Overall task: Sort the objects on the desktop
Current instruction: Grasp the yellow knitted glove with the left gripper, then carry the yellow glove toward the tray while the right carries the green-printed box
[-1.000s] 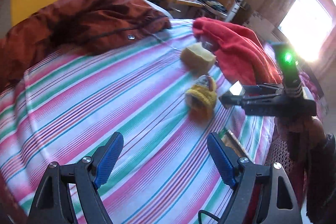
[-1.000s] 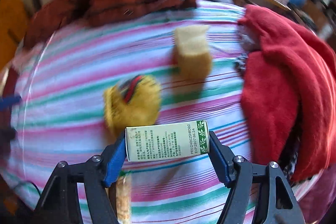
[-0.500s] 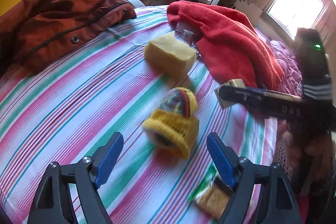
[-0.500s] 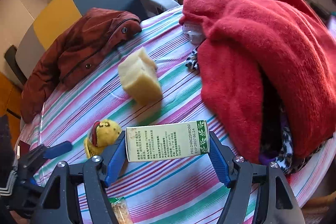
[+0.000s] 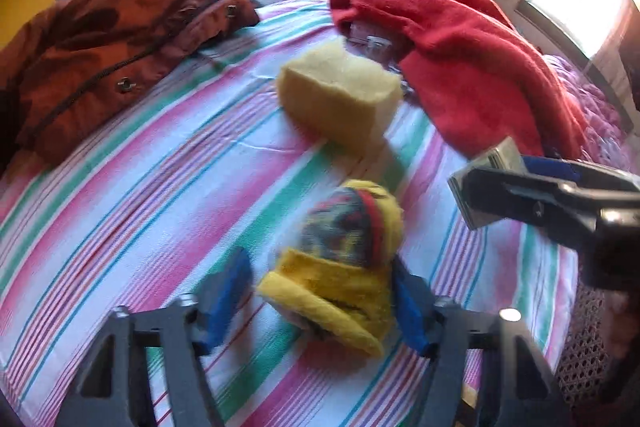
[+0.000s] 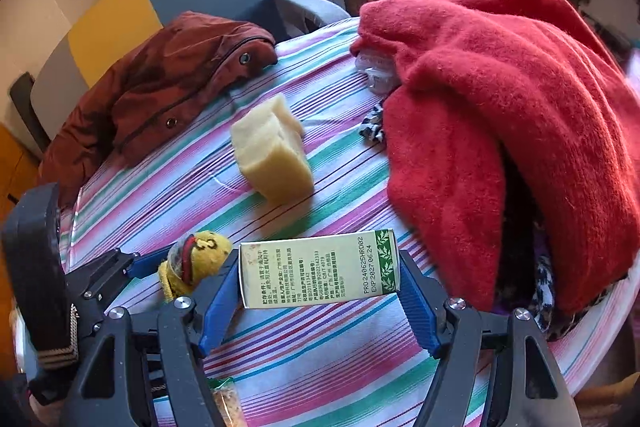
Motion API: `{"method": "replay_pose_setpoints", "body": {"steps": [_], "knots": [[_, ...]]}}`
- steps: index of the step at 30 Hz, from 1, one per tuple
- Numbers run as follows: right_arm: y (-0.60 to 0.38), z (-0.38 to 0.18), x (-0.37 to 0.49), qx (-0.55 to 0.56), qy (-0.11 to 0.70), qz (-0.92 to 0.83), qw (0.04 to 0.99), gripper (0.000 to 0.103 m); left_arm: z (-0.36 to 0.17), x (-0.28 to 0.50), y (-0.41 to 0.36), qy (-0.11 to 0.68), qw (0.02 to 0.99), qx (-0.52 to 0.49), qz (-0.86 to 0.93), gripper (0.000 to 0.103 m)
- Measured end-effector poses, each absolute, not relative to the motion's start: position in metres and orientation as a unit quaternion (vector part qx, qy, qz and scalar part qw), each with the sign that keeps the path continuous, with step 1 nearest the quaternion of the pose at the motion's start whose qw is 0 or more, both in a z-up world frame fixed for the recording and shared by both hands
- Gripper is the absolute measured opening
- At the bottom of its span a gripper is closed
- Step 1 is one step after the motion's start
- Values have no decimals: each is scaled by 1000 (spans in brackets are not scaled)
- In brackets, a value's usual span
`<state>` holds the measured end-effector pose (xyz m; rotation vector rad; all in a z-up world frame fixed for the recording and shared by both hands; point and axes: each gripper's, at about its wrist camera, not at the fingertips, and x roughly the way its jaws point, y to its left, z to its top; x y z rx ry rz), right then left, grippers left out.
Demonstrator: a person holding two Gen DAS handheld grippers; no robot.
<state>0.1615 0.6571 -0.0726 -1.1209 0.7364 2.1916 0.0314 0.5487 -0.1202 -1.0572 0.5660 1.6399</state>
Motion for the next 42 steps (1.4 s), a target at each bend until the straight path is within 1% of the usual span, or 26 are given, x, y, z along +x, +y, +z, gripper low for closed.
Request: {"method": "replay_pose_setpoints", "body": {"steps": [1,3,6,13,18,21,34,38,42], "knots": [[656,-73,160,-420,272,819,281,74,-118,28,546,231,522,-448,688,47],[654,-73,157,-423,267,820,279,74,-117,23,541,223,521,-455,687,43],[650,-73,154,-425,254,824,275,74,-117,21,527,219,511,-456,695,41],[632,-66,144,-419,216,850,235,73,-114,7,477,192,469,-465,727,42],[607,-66,130,-434,159,865,195,73,-108,-2,433,178,432,-460,755,41],[598,-70,125,-446,139,865,185,73,-99,-3,408,167,418,-450,771,41],[581,-80,116,-478,122,853,172,73,-47,1,306,131,365,-398,831,41],[565,-68,111,-470,116,859,168,73,-36,1,279,126,351,-386,844,41],[533,-44,99,-454,93,876,137,73,-29,1,255,113,336,-380,855,42]]}}
